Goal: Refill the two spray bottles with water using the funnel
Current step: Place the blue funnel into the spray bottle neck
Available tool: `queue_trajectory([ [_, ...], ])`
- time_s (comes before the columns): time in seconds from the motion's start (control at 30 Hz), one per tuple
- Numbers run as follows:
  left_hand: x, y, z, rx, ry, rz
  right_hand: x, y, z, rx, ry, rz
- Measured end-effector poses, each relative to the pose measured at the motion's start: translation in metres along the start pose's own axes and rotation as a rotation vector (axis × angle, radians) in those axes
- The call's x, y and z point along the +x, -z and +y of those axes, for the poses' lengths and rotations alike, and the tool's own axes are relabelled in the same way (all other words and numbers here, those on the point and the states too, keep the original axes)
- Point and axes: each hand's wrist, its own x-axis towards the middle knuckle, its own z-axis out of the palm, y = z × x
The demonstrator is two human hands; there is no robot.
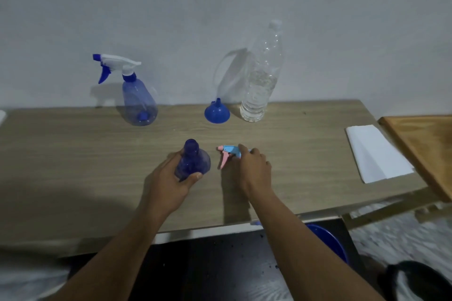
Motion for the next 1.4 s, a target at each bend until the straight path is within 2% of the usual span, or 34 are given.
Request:
queue_trajectory([
  [0.33, 0.001, -0.003, -0.004, 0.033, -0.024, 0.001, -0.010, -0.017, 0.018, 0.017, 0.111, -0.002],
  [0.53, -0.002, -0.006, -0.008, 0.053, -0.053, 0.031, 0.001, 0.024, -0.003, 0.206, 0.136, 0.190],
  [0.67, -0.002, -0.008, -0.010, 0.031, -0.071, 0.040, 0.057, 0.030, -0.030, 0.386, 0.188, 0.113],
  [0.83, -0.001, -0.011, -0.009, -0.069, -0.061, 0.017, 0.125, 0.006, -0.055, 0.523, 0.115, 0.005],
  [0.9, 0.001, -0.013, -0.011, -0.069, -0.045, 0.023, 0.139, -0.007, -0.060, 0.501, 0.104, 0.016],
  [1.03, 0.003, -0.012, -0.012, -0.082, -0.025, 0.017, 0.150, -0.018, -0.066, 0.226, 0.146, 0.110],
  [1.13, 0.001, -0.010, -0.008, -0.127, -0.035, 0.027, 0.150, -0.012, -0.068, 0.156, 0.182, 0.087],
  [1.27, -0.002, -0.008, -0.001, -0.126, -0.041, 0.049, 0.143, 0.012, -0.066, 0.328, 0.196, 0.048],
  [1.4, -0.004, -0.003, 0.004, -0.092, -0.032, 0.049, 0.114, 0.048, -0.063, 0.683, 0.174, -0.002],
])
